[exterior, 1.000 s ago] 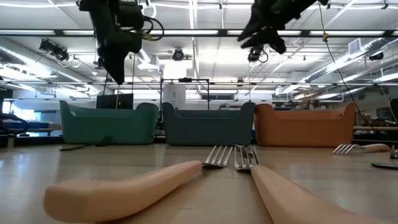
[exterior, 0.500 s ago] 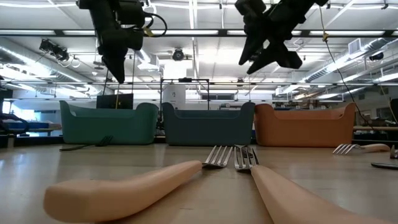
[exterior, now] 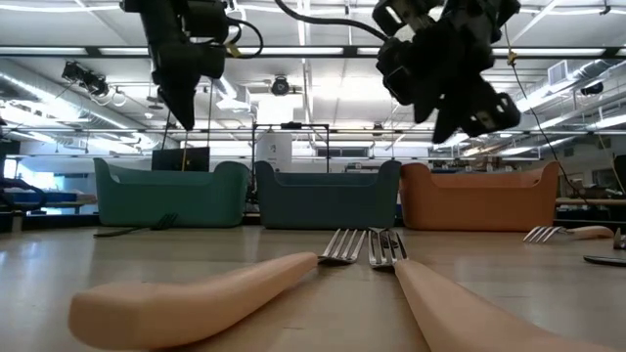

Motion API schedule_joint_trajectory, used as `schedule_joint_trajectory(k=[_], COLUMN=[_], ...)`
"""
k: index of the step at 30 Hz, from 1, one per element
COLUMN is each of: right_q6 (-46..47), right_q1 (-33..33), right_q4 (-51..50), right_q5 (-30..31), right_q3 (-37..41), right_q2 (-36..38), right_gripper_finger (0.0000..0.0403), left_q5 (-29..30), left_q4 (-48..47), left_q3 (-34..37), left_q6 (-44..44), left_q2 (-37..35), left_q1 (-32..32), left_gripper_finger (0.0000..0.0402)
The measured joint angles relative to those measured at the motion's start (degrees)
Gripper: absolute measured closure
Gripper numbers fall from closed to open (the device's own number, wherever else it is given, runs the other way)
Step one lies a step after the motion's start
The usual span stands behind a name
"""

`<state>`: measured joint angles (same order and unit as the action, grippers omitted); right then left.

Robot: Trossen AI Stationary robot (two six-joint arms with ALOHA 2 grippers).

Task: Sort silverware by color (type)
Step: Put the bottom right orange fork into the blue bin

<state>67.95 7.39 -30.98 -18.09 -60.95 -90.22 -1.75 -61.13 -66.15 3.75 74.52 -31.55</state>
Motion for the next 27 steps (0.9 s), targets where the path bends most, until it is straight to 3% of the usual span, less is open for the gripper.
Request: schedule_joint_trajectory(k=[10,20,27], right_q6=[1.3,-1.9,-9.5], right_q1=[8.4,14.6,17.7], right_q4=[4.5,13.3,24.5], right_q5=[-2.4,3.8,10.4], right_q3=[0.0,0.0,0.0], right_q2=[-0.5,-0.5,-0.5], right_gripper_finger=[0.0268,0.0268,0.0268], left_q5=[-0.1,-0.2,-0.1], left_q4=[-0.7,-2.1,-4.0], left_q3=[0.0,0.0,0.0], left_q6=[-8.0,-19.4,-26.8], left_q2=[0.0,0.0,0.0], left_q1=[8.4,19.6,28.2], left_gripper_finger=[0.0280,0.0280,0.0280])
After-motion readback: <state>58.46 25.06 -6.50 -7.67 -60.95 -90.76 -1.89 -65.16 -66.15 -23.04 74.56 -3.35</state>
